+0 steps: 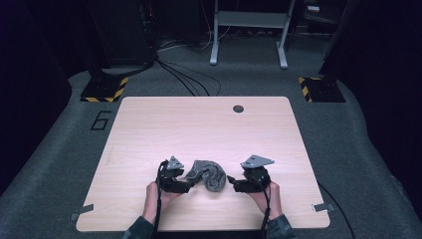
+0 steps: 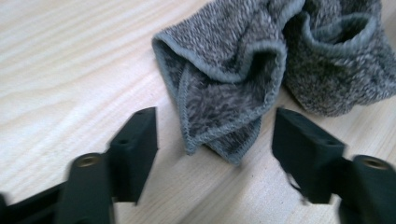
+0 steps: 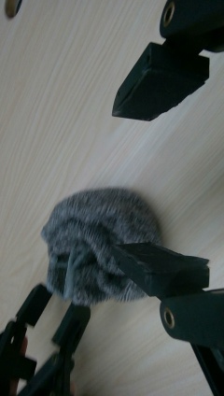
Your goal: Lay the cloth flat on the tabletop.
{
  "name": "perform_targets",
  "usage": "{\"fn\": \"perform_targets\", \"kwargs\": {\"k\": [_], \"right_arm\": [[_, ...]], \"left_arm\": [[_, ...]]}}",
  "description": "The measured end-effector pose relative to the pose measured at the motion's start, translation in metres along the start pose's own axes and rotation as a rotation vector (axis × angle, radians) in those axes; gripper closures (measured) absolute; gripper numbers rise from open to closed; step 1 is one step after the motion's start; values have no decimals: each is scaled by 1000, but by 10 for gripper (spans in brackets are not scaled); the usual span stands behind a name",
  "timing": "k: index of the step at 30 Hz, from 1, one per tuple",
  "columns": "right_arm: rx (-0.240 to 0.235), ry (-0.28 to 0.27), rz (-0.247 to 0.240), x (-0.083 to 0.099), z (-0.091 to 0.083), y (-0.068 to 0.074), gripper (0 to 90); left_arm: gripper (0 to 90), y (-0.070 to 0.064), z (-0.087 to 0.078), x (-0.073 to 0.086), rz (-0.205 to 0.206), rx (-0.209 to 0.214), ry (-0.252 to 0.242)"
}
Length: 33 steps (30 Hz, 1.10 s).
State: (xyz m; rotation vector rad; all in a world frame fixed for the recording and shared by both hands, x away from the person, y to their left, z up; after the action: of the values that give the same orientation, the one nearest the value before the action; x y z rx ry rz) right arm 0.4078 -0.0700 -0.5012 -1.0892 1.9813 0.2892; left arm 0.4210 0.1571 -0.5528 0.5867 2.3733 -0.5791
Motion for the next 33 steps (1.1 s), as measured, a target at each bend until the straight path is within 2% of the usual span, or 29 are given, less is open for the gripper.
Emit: {"fn": "perform_targets", "kwargs": {"k": [3,4,5,8,11,13,14,15,16,17,19,20,21,27,28,30,33], "right_arm": [[-46,17,-53,-8,14,17,291],[-62,17,-57,-10,18,24,280],[-73,15,-71,-12,21,31,278],[-56,2,-133,-20,29,49,298],[-42,40,-173,-21,41,59,403],[-39,74,-151,-20,49,63,532],[-46,91,-163,-17,52,63,603],[-46,91,-163,-17,52,63,603],[-34,86,-167,-15,57,60,727],[-33,95,-142,-14,56,61,771],[-30,79,-140,-13,54,56,821],[-22,75,-133,-13,52,54,833],[-22,70,-145,-12,49,50,840],[26,28,-80,-12,25,23,847],[37,11,-89,-12,23,16,848],[63,5,-63,-9,16,6,853],[101,8,-30,-3,8,-9,862]], "left_arm": [[455,-2,2,1,17,6,6],[496,-3,5,1,37,-12,8],[533,-4,6,2,39,-12,8],[615,-4,8,2,40,-20,2],[674,-4,8,2,46,-30,1],[718,-5,8,2,56,-34,-4],[744,-5,8,2,62,-42,-8],[765,-5,8,2,62,-42,-8],[784,-5,8,2,67,-43,-5],[797,-4,7,3,79,-45,-5],[818,-4,8,2,72,-46,-15],[824,-3,8,3,68,-39,-8],[828,-3,8,2,70,-43,-18],[839,-1,7,2,68,-42,-17],[840,0,7,2,63,-46,-18],[841,2,5,2,63,-46,-7],[842,6,4,2,51,-52,-18]]}}
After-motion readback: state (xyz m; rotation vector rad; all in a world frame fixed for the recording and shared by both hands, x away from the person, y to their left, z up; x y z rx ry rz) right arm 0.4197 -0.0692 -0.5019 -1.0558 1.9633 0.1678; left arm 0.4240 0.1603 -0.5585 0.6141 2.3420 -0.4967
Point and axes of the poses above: each handheld gripper's, and its own axes: z roughly forward along the jaws, x roughly out of its underside, y roughly to its left, the point moved 6 cm from there along z, roughly forward along the jaws, and after that the axes turned 13 degrees about -z, right-handed, at the moved point
